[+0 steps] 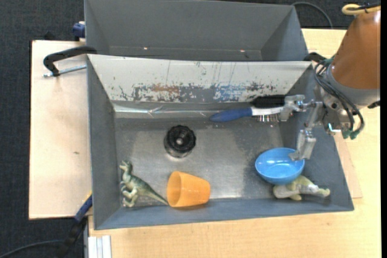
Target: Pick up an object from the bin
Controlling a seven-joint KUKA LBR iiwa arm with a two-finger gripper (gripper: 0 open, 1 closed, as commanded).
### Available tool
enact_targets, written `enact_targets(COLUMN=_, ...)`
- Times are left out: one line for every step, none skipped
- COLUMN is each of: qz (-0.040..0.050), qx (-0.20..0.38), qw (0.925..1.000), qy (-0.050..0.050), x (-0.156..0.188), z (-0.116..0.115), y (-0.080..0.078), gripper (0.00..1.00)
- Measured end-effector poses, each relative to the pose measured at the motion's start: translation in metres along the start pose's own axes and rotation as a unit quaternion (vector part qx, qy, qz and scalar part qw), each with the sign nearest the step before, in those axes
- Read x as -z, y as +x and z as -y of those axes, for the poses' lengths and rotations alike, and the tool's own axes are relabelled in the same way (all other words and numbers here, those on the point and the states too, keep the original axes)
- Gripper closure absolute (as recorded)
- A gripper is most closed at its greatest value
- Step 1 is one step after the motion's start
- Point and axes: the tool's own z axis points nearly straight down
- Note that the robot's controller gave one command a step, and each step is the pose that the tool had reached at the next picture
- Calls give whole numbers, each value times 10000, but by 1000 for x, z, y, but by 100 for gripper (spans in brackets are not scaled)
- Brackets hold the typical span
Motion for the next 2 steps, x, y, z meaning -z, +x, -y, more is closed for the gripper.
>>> enact_targets(qz=110, qx=1094, qw=9939, qy=35, x=-130, z=3, y=13, gripper=0)
enact_targets(qz=108, qx=-1402, qw=9901, qy=8, x=-143, z=-14, y=17, gripper=0)
